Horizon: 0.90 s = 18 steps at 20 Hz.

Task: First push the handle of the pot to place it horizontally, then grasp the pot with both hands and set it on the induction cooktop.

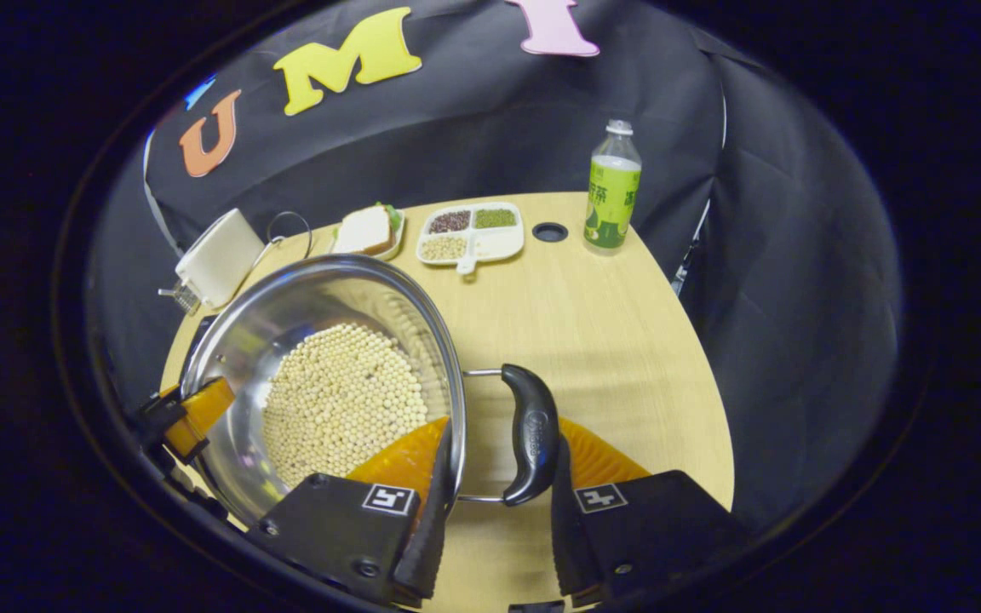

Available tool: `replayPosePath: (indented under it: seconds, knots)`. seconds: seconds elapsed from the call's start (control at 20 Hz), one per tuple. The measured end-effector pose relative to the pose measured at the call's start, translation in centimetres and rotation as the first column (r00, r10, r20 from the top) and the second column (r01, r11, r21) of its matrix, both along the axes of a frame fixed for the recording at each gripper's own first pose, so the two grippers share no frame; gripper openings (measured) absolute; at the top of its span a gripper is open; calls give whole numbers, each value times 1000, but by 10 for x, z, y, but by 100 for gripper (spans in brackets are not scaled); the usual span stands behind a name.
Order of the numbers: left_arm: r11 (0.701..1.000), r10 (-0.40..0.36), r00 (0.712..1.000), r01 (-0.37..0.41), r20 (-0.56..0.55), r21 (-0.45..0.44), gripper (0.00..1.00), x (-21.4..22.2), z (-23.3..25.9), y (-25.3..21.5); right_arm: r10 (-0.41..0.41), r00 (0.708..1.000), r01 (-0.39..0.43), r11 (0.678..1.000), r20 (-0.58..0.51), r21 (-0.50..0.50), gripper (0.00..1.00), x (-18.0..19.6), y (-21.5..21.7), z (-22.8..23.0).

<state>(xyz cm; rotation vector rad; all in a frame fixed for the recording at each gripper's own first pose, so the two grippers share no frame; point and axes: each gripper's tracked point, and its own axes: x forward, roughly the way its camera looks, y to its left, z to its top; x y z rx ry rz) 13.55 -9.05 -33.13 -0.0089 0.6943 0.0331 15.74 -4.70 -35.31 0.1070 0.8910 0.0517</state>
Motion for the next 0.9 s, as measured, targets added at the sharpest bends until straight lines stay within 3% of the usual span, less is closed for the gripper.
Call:
replayPosePath:
  seconds: [0.9]
  knots:
    - [997, 72, 996, -74, 42, 25, 63, -8, 42, 120, 62, 997, -64, 997, 42, 51, 52, -1, 125, 37]
